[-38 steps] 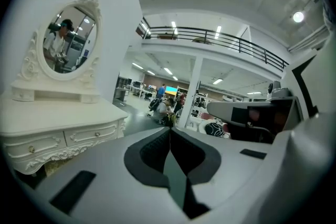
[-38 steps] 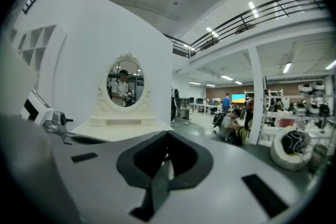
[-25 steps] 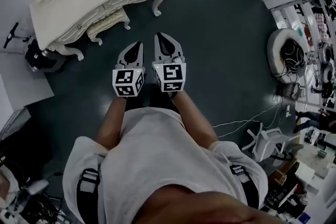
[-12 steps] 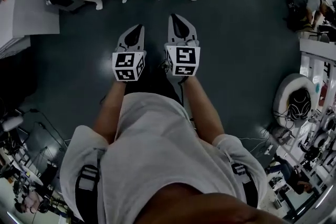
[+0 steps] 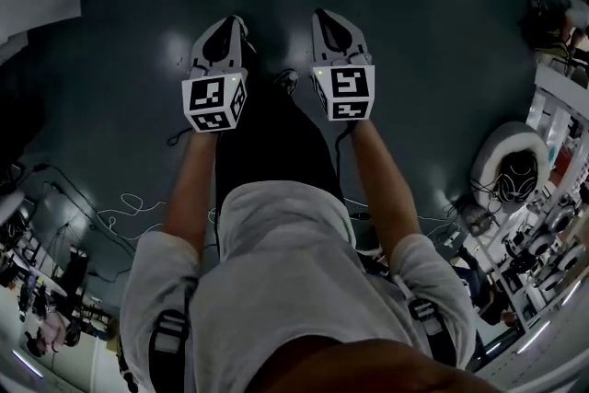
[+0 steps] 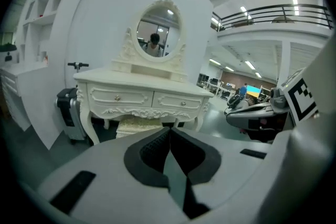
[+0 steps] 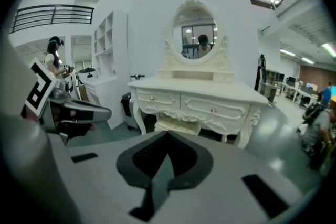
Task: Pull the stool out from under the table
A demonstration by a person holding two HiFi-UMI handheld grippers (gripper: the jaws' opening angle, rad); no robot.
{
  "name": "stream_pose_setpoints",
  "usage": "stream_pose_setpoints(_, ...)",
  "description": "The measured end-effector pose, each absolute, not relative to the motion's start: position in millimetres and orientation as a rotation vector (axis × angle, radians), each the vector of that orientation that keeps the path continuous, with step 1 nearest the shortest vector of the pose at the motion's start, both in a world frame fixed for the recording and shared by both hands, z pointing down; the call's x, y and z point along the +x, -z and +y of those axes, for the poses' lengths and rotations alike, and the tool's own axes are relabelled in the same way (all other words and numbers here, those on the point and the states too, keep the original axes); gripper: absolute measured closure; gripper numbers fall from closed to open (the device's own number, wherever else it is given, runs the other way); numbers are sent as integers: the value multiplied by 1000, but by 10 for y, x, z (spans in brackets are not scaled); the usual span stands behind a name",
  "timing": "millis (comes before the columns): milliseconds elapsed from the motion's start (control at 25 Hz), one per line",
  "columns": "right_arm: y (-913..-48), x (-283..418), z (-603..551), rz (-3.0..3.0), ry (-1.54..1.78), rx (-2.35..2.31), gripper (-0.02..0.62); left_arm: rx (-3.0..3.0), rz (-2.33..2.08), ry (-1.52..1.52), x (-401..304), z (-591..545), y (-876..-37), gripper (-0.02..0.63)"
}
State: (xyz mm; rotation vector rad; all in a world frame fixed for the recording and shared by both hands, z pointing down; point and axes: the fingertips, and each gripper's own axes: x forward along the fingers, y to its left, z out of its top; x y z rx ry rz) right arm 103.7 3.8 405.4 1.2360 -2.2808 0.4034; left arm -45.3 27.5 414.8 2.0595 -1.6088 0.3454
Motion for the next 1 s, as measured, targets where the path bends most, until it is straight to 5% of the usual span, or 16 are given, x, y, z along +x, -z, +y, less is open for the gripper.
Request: stream_pose_setpoints(1000, -5943, 407, -1735, -2144, -471, 1148, 581, 2156, -1598, -632, -1228, -1463, -5785, 598)
